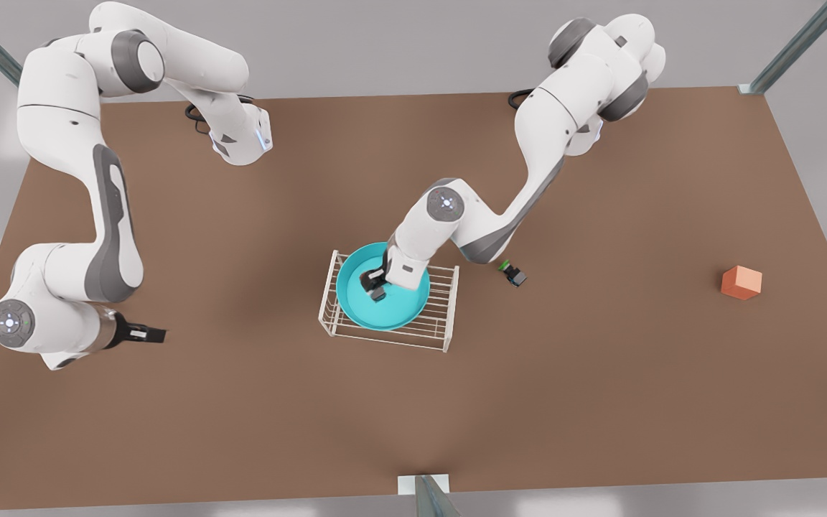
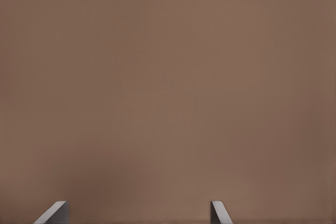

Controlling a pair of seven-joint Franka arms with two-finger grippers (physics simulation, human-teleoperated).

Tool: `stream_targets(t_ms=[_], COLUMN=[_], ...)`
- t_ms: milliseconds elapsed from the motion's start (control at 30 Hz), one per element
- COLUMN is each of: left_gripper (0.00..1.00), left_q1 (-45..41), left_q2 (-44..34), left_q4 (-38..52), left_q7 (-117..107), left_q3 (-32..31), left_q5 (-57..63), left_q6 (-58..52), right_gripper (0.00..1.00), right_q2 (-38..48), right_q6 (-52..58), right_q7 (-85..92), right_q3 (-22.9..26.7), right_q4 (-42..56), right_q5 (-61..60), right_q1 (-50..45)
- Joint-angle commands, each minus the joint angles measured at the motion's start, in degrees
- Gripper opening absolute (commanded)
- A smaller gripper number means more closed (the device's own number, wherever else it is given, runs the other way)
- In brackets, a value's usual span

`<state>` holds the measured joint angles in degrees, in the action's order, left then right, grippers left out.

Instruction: Place the plate on the shelf with right arm and place the red button switch in the plate with left arm

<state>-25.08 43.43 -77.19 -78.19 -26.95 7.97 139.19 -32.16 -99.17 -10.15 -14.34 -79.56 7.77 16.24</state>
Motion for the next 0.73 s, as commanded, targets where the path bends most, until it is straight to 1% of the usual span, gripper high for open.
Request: stream_targets(t_ms=[0, 33, 67, 100, 133, 167, 200, 233, 267, 300, 333, 367, 433, 533, 667, 700], left_gripper=[1.0, 1.0, 1.0, 1.0, 1.0, 1.0, 1.0, 1.0, 1.0, 1.0, 1.0, 1.0, 1.0, 1.0, 1.0, 1.0], left_q1=[0.38, 4.5, 10.74, 16.46, 20.59, 21.3, 24.1, 27.45, 25.78, 25.87, 27.53, 30.44, 30.44, 29.91, 29.12, 29.03], left_q2=[-0.45, -3.0, -6.95, -8.98, -9.33, -9.6, -10.3, -14.42, -17.85, -20.48, -27.86, -33.85, -34.03, -29.81, -29.37, -29.37], left_q4=[-0.07, 1.86, 1.96, 3.8, 5.65, 5.65, 4.77, 4.42, 4.33, 1.62, -11.38, -22.47, -22.48, -15.98, -15.36, -15.36], left_q7=[-8.22, 3.46, 17.17, 27.37, 29.75, 31.25, 35.98, 56.98, 70.16, 78.36, 78.8, 81.35, 80.91, 81.26, 81.09, 81.0], left_q3=[0.06, 0.67, 0.58, 0.94, 0.94, 0.94, 2.34, 7.24, 15.78, 18.25, 19.04, 19.04, 18.96, 17.55, 17.64, 17.64], left_q5=[1.44, 3.99, 3.99, 4.25, 5.21, 12.15, 13.57, 3.92, -4.18, -4.89, -5.15, -6.65, -6.47, -6.47, -6.65, -6.91], left_q6=[-0.06, -11.12, -19.38, -27.91, -33.19, -35.75, -36.98, -42.94, -48.92, -50.95, -42.45, -33.82, -34.16, -34.43, -34.43, -34.43], right_gripper=[1.0, 1.0, 1.0, 1.0, 1.0, 1.0, 1.0, 1.0, 1.0, 1.0, 1.0, 1.0, 1.0, 1.0, 1.0, 1.0], right_q2=[0.08, 0.08, 0.08, 0.08, 0.08, 0.08, 0.08, 0.08, 0.08, 0.08, 0.08, 0.08, 0.08, 0.08, 0.16, 0.43], right_q6=[0.03, 0.03, 0.03, 0.03, 0.03, 0.03, 0.03, 0.03, 0.03, 0.12, 0.56, 0.56, 0.65, 0.82, 1.18, 3.46], right_q7=[-0.92, -0.83, -0.92, -0.92, -1.01, -1.1, -0.92, -0.92, -0.92, -0.92, -0.83, -0.83, -0.83, -0.83, -1.36, -1.36], right_q3=[-0.16, -0.07, -0.16, -0.07, -0.16, -0.16, -0.16, -0.16, -0.16, -0.16, -0.07, -0.07, -0.07, -0.16, -0.16, -0.16], right_q4=[0.11, 0.11, 0.11, 0.11, 0.02, 0.02, 0.11, 0.11, 0.11, 0.11, 0.11, 0.11, 0.02, 0.02, -0.24, -0.16], right_q5=[-0.03, -0.03, -0.12, -0.12, -0.03, -0.12, -0.12, -0.12, -0.12, -0.12, -0.03, 0.05, -0.03, 0.14, 0.41, 0.32], right_q1=[0.02, 0.1, 0.1, 0.1, 0.02, -0.16, 0.01, 0.02, 0.02, 0.02, 0.1, 0.1, 0.1, 0.19, 0.19, 0.19])
